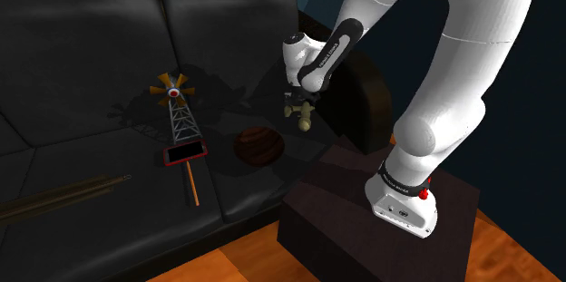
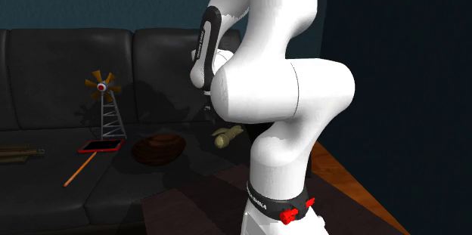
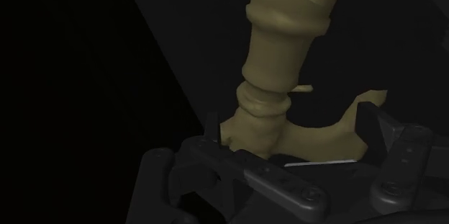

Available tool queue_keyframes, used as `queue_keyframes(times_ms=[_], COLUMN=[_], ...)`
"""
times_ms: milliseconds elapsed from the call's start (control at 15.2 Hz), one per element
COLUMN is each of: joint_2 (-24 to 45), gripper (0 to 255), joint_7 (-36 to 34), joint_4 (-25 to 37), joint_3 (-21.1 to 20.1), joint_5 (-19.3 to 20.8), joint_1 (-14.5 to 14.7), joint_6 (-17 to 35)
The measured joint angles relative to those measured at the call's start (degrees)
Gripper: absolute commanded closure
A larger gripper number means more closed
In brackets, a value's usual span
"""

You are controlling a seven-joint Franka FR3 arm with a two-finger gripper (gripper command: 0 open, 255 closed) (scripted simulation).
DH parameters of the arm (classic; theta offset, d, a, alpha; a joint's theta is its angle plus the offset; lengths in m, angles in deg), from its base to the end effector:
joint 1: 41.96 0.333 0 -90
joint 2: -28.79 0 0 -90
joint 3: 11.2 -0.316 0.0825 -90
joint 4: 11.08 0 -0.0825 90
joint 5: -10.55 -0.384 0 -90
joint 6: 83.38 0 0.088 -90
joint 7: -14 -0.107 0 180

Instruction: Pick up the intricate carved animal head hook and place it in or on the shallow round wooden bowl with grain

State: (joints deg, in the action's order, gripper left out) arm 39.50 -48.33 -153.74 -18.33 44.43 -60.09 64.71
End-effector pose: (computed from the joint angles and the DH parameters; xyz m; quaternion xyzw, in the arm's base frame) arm 0.4547 -0.0761 0.2068 0.9194 -0.3684 0.0204 0.1362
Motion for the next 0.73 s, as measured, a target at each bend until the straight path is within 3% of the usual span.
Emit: queue_keyframes(times_ms=[396,726], joint_2=[5.11,5.51], gripper=[0,0], joint_7=[-3.41,-3.82], joint_4=[1.23,1.16], joint_3=[2.19,2.48], joint_5=[4.70,5.28], joint_1=[0.16,0.20], joint_6=[3.53,4.00])
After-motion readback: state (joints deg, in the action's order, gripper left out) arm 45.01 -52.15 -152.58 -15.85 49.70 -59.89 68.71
